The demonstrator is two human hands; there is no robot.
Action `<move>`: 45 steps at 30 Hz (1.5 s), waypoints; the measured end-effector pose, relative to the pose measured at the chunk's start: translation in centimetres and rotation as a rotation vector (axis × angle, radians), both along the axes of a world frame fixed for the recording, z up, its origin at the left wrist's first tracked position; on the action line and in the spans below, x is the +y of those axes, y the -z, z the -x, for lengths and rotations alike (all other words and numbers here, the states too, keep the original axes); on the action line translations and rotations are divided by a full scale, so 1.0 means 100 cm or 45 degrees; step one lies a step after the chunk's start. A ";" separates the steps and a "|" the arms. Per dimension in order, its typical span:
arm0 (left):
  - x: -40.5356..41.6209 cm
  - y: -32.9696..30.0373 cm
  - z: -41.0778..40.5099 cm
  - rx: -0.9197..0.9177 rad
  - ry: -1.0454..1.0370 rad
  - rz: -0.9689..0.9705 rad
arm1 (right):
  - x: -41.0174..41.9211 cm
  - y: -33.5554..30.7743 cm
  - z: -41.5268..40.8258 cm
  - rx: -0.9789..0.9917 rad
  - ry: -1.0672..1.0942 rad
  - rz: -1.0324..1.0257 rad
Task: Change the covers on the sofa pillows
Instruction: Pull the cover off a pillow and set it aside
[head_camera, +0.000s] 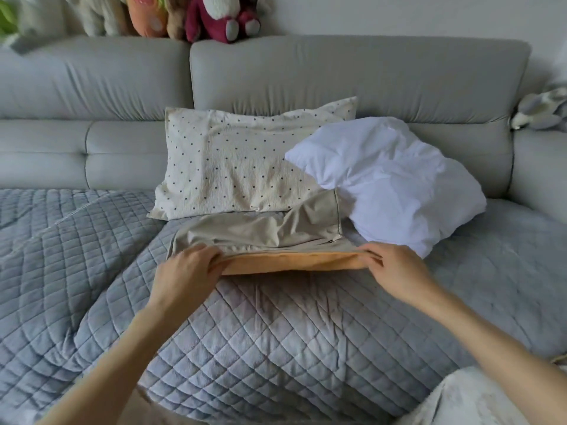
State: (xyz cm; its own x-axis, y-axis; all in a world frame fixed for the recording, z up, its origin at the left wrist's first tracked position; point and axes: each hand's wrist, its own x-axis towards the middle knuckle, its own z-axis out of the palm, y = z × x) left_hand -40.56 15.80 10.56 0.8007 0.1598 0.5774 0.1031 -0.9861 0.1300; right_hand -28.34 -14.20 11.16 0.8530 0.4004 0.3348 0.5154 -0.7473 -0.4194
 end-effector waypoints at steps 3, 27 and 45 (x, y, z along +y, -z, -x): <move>0.008 -0.030 0.004 0.224 0.049 0.172 | 0.000 -0.038 0.003 -0.048 0.039 -0.168; 0.090 -0.029 -0.128 0.096 -0.355 0.109 | 0.072 -0.017 -0.139 -0.057 0.447 0.125; 0.119 0.094 -0.178 0.279 -0.668 0.576 | 0.099 0.091 -0.162 -0.431 0.381 0.420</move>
